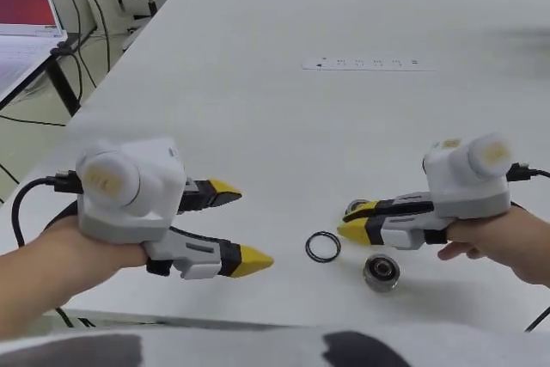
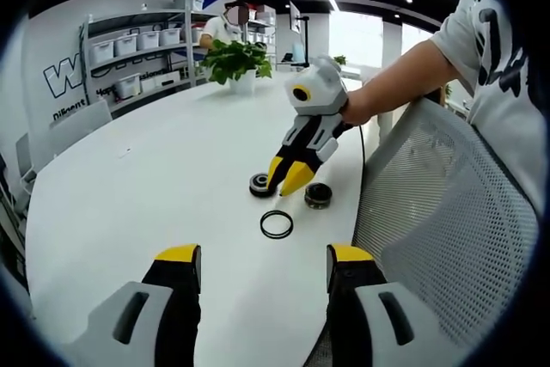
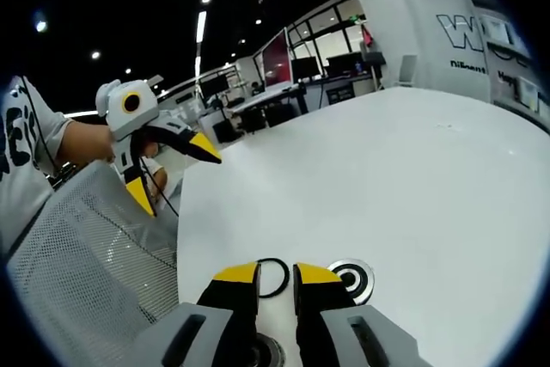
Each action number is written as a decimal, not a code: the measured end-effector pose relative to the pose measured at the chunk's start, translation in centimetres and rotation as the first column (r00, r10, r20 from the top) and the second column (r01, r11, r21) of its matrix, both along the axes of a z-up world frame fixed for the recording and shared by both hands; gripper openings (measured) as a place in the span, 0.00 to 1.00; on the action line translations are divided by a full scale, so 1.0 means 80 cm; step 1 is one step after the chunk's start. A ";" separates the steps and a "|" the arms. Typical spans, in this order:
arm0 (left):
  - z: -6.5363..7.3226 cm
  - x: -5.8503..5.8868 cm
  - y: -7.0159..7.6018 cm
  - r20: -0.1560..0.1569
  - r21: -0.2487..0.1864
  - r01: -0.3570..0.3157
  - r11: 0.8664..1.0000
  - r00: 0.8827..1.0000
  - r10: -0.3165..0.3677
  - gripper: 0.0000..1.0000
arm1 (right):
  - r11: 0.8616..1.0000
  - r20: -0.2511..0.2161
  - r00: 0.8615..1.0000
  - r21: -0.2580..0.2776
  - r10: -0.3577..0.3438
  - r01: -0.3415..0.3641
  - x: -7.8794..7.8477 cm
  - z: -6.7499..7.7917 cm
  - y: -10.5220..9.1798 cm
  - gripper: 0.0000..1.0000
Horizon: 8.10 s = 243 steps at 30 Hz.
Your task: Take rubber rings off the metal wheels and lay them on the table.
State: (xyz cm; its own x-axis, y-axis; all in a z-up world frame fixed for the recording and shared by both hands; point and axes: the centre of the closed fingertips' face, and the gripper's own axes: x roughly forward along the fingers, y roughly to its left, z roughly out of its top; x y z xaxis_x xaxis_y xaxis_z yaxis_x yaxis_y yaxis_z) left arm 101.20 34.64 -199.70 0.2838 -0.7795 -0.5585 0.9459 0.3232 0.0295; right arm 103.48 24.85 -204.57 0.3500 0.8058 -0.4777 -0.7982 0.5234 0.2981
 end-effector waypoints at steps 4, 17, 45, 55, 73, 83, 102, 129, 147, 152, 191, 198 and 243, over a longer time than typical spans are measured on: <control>0.002 0.006 -0.003 -0.002 -0.003 0.001 1.000 1.000 -0.001 0.56 | 1.000 0.011 1.000 0.012 -0.012 0.012 0.003 0.006 -0.007 0.13; 0.011 0.022 -0.026 0.007 -0.010 0.025 1.000 1.000 -0.025 0.56 | 0.997 0.039 0.997 0.045 -0.068 0.066 0.008 0.024 -0.028 0.13; 0.008 0.059 -0.071 -0.023 -0.037 0.026 0.999 0.999 -0.027 0.54 | 0.990 0.052 0.989 0.041 -0.140 0.138 0.020 0.020 -0.066 0.15; -0.001 0.069 -0.085 -0.041 -0.034 0.031 0.999 0.999 -0.032 0.53 | 0.990 0.047 0.989 0.022 -0.143 0.143 0.020 0.008 -0.073 0.17; -0.024 0.065 -0.121 -0.065 -0.012 0.092 0.996 0.994 -0.092 0.52 | 0.994 0.064 0.993 -0.032 -0.104 0.106 0.018 -0.012 -0.070 0.19; -0.036 0.063 -0.137 -0.080 -0.003 0.116 0.993 0.990 -0.116 0.49 | 0.994 0.071 0.994 -0.059 -0.088 0.092 0.019 -0.023 -0.070 0.19; -0.063 0.062 -0.165 -0.108 0.003 0.160 0.987 0.981 -0.159 0.38 | 0.994 0.070 0.994 -0.057 -0.089 0.093 0.020 -0.033 -0.064 0.18; -0.081 0.067 -0.184 -0.089 0.057 0.189 0.980 0.979 -0.183 0.14 | 0.994 0.067 0.993 -0.049 -0.097 0.100 0.023 -0.039 -0.068 0.17; -0.082 0.070 -0.184 -0.021 0.078 0.148 0.986 0.989 -0.147 0.07 | 0.993 0.113 0.990 -0.071 -0.081 0.090 0.030 -0.038 -0.057 0.22; -0.082 0.069 -0.184 -0.021 0.080 0.143 0.987 0.990 -0.141 0.07 | 0.992 0.125 0.989 -0.093 -0.074 0.086 0.030 -0.039 -0.057 0.21; -0.082 0.068 -0.182 -0.021 0.085 0.100 0.991 0.995 -0.099 0.07 | 0.973 0.043 0.975 -0.068 -0.216 0.219 0.032 -0.033 -0.077 0.00; -0.081 0.065 -0.182 -0.010 0.088 0.100 0.991 0.995 -0.099 0.07 | 0.971 0.039 0.971 -0.040 -0.234 0.236 0.034 -0.027 -0.075 0.00; -0.083 0.067 -0.183 -0.001 0.085 0.086 0.993 0.996 -0.086 0.07 | 0.989 0.117 0.983 -0.027 -0.140 0.144 0.033 -0.005 -0.052 0.00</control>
